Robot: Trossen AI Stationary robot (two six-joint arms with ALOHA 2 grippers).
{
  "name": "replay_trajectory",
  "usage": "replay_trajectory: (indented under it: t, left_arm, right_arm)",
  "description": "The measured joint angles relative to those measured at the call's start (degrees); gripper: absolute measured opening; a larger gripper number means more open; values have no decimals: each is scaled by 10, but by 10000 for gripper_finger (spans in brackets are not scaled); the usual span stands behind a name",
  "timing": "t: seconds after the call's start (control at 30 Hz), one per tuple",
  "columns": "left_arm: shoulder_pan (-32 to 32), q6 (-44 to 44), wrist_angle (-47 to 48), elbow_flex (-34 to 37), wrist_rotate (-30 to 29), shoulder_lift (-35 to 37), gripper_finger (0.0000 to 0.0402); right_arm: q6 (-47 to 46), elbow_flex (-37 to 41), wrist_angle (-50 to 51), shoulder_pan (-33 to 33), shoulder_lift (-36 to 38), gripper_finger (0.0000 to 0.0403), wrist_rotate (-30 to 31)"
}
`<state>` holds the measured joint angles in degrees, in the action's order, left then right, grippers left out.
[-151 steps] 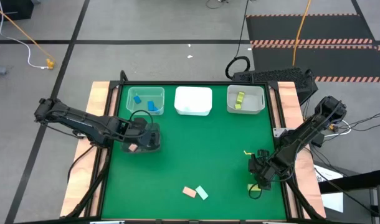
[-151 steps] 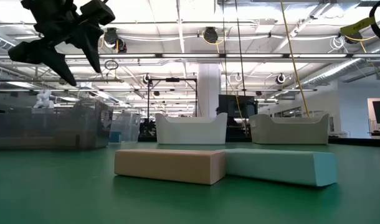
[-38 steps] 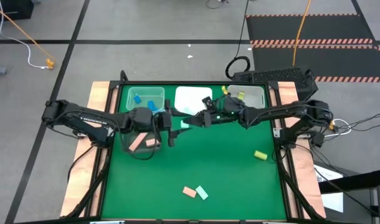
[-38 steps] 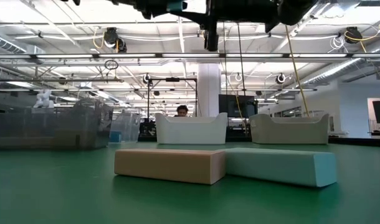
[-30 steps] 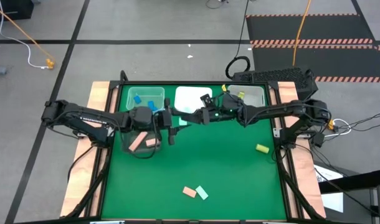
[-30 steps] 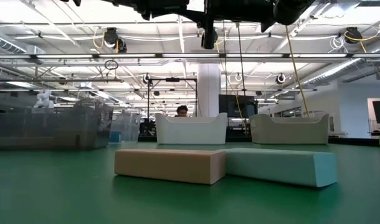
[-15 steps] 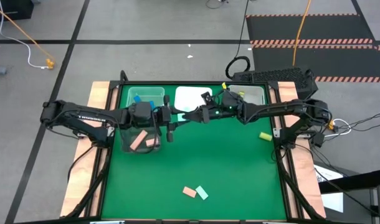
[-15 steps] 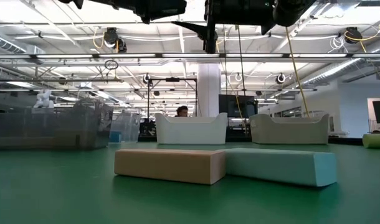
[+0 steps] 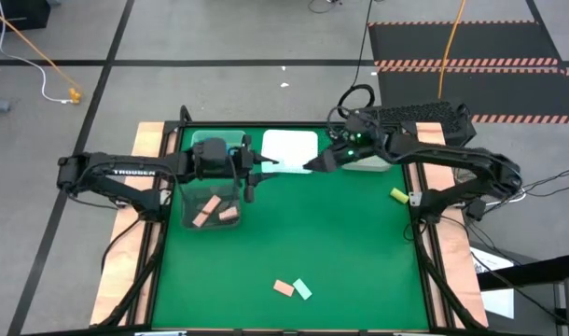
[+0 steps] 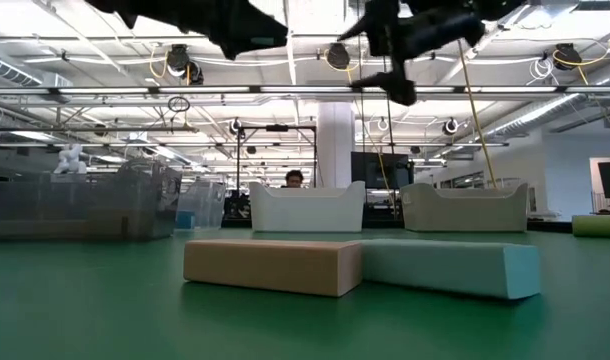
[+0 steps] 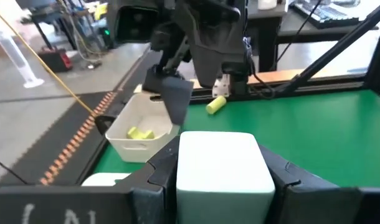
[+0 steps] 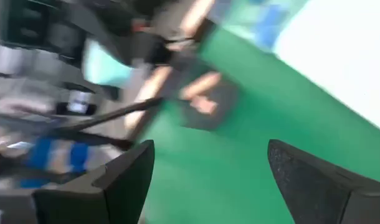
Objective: Sort & place blocks by color
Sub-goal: Put the light blue block into the white bin
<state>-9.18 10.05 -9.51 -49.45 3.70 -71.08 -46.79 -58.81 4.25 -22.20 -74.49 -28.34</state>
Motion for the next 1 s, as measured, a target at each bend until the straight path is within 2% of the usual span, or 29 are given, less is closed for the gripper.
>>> replay_trajectory:
  t: [0.1, 0.2, 0.47, 0.63, 0.83, 1.0]
  left_arm:
    - [-35, -15, 13, 0, 41, 0, 130]
    - [-68, -17, 14, 0, 61, 0, 130]
    - [-123, -37, 52, 2, 68, -37, 130]
    - [-131, -57, 13, 0, 66, -95, 130]
    - [-145, -116, -100, 0, 37, -157, 130]
    - [-163, -139, -157, 0, 9, -189, 130]
  right_arm:
    - [24, 0, 101, -17, 34, 300, 38]
    - [47, 0, 198, -27, 65, 300, 101]
    - [40, 0, 430, -33, 107, 300, 266]
    - [12, 0, 536, -33, 108, 300, 281]
    - [-20, 0, 664, -32, 108, 300, 307]
    - [-33, 16, 713, -32, 108, 300, 330]
